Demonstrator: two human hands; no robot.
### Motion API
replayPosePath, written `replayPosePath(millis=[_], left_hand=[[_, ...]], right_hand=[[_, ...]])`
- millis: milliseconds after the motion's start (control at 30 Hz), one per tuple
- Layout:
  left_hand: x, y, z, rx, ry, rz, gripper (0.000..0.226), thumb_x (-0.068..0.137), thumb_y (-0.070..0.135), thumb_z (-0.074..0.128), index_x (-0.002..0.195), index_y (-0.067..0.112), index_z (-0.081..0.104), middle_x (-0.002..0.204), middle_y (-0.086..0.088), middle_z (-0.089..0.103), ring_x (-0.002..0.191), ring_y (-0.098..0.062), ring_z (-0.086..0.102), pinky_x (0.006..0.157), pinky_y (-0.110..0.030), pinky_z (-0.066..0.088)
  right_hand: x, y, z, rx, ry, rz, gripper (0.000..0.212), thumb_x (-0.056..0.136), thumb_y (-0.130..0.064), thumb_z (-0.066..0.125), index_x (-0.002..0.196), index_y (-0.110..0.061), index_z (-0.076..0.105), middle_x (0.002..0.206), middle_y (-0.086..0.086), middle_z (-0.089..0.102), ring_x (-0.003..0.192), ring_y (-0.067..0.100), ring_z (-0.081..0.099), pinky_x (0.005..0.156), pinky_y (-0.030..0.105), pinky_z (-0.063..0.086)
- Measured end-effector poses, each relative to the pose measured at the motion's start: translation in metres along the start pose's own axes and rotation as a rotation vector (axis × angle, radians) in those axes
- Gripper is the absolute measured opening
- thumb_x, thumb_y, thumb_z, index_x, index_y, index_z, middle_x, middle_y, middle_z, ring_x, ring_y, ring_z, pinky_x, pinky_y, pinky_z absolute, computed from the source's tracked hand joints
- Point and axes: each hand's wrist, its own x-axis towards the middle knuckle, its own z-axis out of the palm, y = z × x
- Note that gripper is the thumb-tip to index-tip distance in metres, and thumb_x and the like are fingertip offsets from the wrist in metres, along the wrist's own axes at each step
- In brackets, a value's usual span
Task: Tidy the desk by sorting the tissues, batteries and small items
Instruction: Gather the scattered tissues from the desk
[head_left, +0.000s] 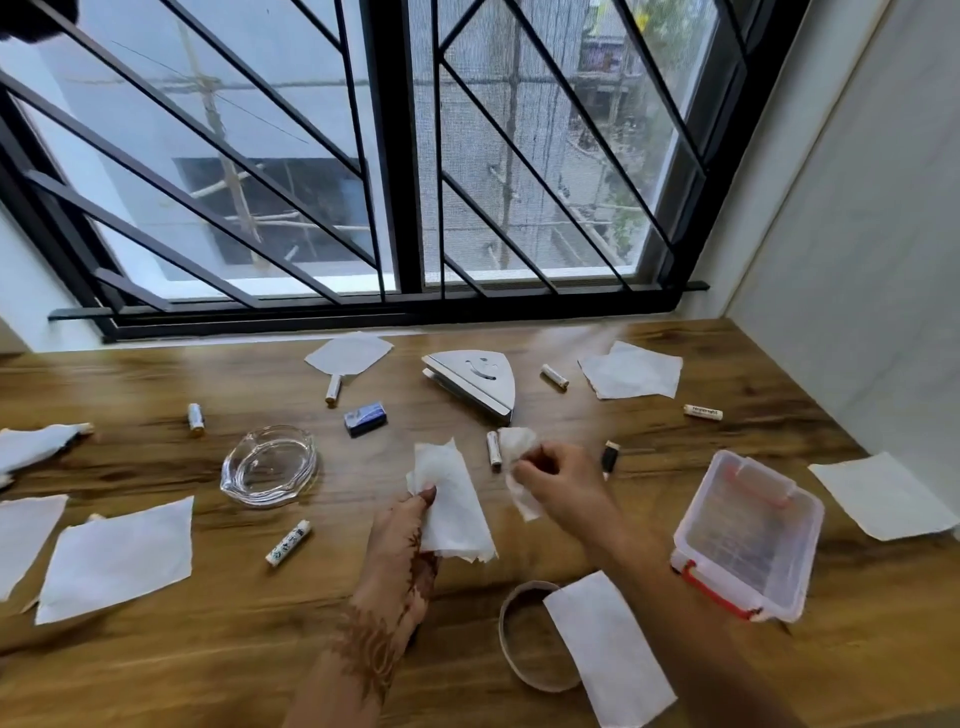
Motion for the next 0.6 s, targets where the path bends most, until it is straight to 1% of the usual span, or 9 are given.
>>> replayPosePath(millis=[67, 133, 200, 233, 300, 333, 400, 467, 600], left_hand=[[0.003, -0.002, -0.001, 0.029, -0.105, -0.033, 0.017, 0.087, 0.016, 0.054, 0.088, 0.001, 0.063, 0.073, -0.008, 0.074, 0.065, -0.018, 0.07, 0.056, -0.029, 0.059], [0.001, -0.001, 0.001, 0.09, -0.171, -0.066, 0.047, 0.077, 0.037, 0.064, 0.104, -0.001, 0.064, 0.098, -0.018, 0.071, 0.089, -0.03, 0.068, 0.08, -0.041, 0.055], [-0.002, -0.001, 0.004, 0.116, -0.208, -0.052, 0.067, 0.065, 0.043, 0.076, 0.108, -0.006, 0.062, 0.104, -0.024, 0.068, 0.098, -0.034, 0.065, 0.088, -0.043, 0.052], [-0.001, -0.003, 0.004, 0.119, -0.191, -0.032, 0.06, 0.064, 0.035, 0.079, 0.103, -0.007, 0.063, 0.097, -0.023, 0.07, 0.091, -0.032, 0.068, 0.081, -0.04, 0.056], [0.001, -0.007, 0.004, 0.138, -0.097, 0.009, 0.022, 0.076, 0.014, 0.069, 0.089, -0.002, 0.064, 0.072, -0.012, 0.073, 0.068, -0.021, 0.07, 0.058, -0.029, 0.059], [-0.002, -0.008, 0.007, 0.164, -0.048, 0.014, 0.007, 0.081, 0.007, 0.063, 0.084, 0.001, 0.062, 0.062, -0.007, 0.072, 0.059, -0.017, 0.069, 0.052, -0.026, 0.057], [-0.002, -0.01, 0.009, 0.174, 0.003, -0.007, 0.007, 0.087, 0.001, 0.055, 0.081, 0.002, 0.059, 0.058, -0.006, 0.071, 0.057, -0.017, 0.068, 0.049, -0.024, 0.057], [-0.003, -0.012, 0.011, 0.174, 0.0, -0.028, 0.005, 0.087, 0.001, 0.055, 0.084, 0.0, 0.059, 0.068, -0.009, 0.071, 0.066, -0.019, 0.067, 0.052, -0.024, 0.057], [-0.003, -0.018, 0.012, 0.175, -0.003, -0.062, 0.004, 0.087, 0.003, 0.055, 0.085, 0.002, 0.058, 0.075, -0.009, 0.069, 0.069, -0.019, 0.066, 0.056, -0.024, 0.056]], right_hand=[[-0.008, -0.007, 0.016, 0.077, -0.069, -0.005, 0.006, 0.09, -0.021, 0.057, 0.091, -0.019, 0.062, 0.083, -0.005, 0.062, 0.077, 0.005, 0.058, 0.061, 0.017, 0.046], [-0.014, -0.011, 0.029, 0.066, -0.095, -0.033, 0.014, 0.091, -0.025, 0.055, 0.09, -0.016, 0.065, 0.086, 0.001, 0.066, 0.081, 0.012, 0.063, 0.071, 0.029, 0.054], [-0.02, -0.01, 0.035, 0.021, -0.086, -0.089, 0.019, 0.092, -0.026, 0.052, 0.088, -0.013, 0.067, 0.087, 0.006, 0.068, 0.084, 0.018, 0.065, 0.08, 0.038, 0.055], [-0.023, -0.008, 0.036, 0.024, -0.082, -0.111, 0.02, 0.092, -0.023, 0.051, 0.088, -0.012, 0.067, 0.087, 0.006, 0.069, 0.084, 0.019, 0.065, 0.08, 0.039, 0.054], [-0.027, -0.003, 0.031, 0.069, -0.073, -0.124, 0.019, 0.093, -0.015, 0.049, 0.092, -0.014, 0.068, 0.088, 0.003, 0.068, 0.086, 0.017, 0.064, 0.082, 0.034, 0.054], [-0.029, 0.001, 0.026, 0.083, -0.062, -0.118, 0.019, 0.093, -0.012, 0.048, 0.096, -0.015, 0.067, 0.09, 0.001, 0.067, 0.088, 0.014, 0.064, 0.083, 0.03, 0.053], [-0.034, 0.012, 0.013, 0.06, -0.014, -0.099, 0.021, 0.092, -0.008, 0.049, 0.105, -0.016, 0.065, 0.094, -0.005, 0.065, 0.091, 0.009, 0.064, 0.085, 0.024, 0.052], [-0.041, 0.03, -0.004, -0.017, 0.039, -0.085, 0.024, 0.091, -0.007, 0.052, 0.109, -0.018, 0.063, 0.096, -0.01, 0.063, 0.092, 0.003, 0.062, 0.084, 0.019, 0.052], [-0.063, 0.078, -0.038, -0.342, 0.067, -0.115, 0.023, 0.089, -0.017, 0.059, 0.11, -0.024, 0.062, 0.105, -0.016, 0.059, 0.094, -0.002, 0.055, 0.076, 0.003, 0.041]])
